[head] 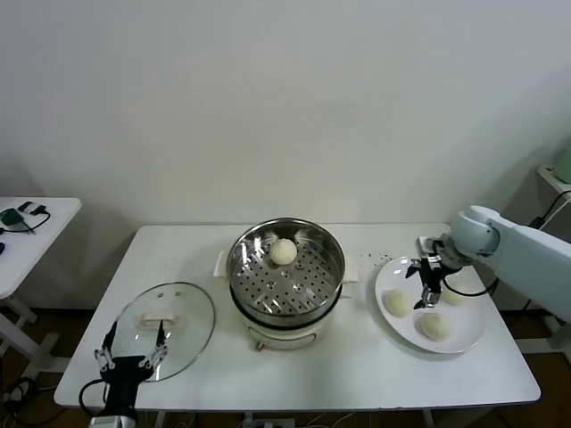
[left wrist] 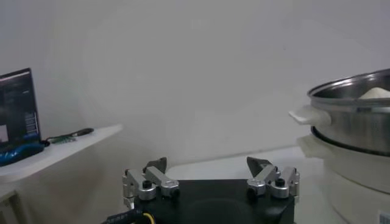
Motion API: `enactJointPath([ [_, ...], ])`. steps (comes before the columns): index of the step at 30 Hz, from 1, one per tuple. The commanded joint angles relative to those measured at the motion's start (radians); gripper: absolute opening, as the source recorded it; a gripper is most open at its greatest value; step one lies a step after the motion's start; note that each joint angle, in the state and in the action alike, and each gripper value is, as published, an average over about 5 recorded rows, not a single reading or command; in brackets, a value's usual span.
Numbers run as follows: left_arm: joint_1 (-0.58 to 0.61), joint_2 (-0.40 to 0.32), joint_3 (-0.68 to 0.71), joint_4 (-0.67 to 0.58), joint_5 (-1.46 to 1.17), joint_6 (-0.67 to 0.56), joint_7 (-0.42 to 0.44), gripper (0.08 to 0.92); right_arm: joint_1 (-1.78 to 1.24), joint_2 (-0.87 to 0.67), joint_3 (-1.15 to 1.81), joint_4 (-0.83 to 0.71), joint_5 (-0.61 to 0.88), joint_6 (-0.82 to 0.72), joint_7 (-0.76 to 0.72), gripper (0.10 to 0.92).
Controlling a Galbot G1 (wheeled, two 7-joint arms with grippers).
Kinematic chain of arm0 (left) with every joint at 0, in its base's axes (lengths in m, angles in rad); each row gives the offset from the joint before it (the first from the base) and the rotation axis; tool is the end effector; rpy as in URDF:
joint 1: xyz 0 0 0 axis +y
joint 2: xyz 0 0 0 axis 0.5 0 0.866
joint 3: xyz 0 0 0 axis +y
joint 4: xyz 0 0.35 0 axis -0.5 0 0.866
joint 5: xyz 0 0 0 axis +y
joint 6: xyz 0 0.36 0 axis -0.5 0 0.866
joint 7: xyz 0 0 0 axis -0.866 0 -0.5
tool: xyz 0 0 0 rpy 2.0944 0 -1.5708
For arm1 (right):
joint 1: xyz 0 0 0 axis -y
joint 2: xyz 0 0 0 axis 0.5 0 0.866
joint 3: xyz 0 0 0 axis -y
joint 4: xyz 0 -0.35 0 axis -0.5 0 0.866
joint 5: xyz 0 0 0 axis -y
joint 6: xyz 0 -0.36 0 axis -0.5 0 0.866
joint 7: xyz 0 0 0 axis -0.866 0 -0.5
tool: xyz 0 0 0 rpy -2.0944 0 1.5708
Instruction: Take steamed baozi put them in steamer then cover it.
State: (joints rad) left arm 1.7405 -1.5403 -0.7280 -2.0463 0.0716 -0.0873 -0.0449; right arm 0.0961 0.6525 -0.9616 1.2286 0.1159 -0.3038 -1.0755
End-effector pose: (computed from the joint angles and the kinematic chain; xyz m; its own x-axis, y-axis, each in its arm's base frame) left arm 0.1240 0.0706 -0.3411 -0.9755 -0.1925 0.1062 -0.1648 0.9600 0.2265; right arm 0.5165 -0.1689 -0.2034 -0.1048 -0.1462 0.9837 -0.9930 0.0694 -0.0955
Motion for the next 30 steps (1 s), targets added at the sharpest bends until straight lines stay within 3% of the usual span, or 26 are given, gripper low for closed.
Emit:
enactJointPath([
  [1,0.003,-0.004,0.001,0.008,0.003,-0.003,-0.001,0.823,-0.106,0.087,0.076,-0.127,-0.020,0.008,-0.014,0.823],
  [18,-0.001,-0.009,0.001,0.014,0.010,-0.003,-0.002,0.823,-0.096,0.161,0.080,-0.242,-0.062,0.074,-0.035,0.819],
  [30,0.002,-0.013,0.003,0.012,0.014,-0.005,-0.003,0.823,-0.084,0.157,0.089,-0.238,-0.057,0.085,-0.043,0.651],
])
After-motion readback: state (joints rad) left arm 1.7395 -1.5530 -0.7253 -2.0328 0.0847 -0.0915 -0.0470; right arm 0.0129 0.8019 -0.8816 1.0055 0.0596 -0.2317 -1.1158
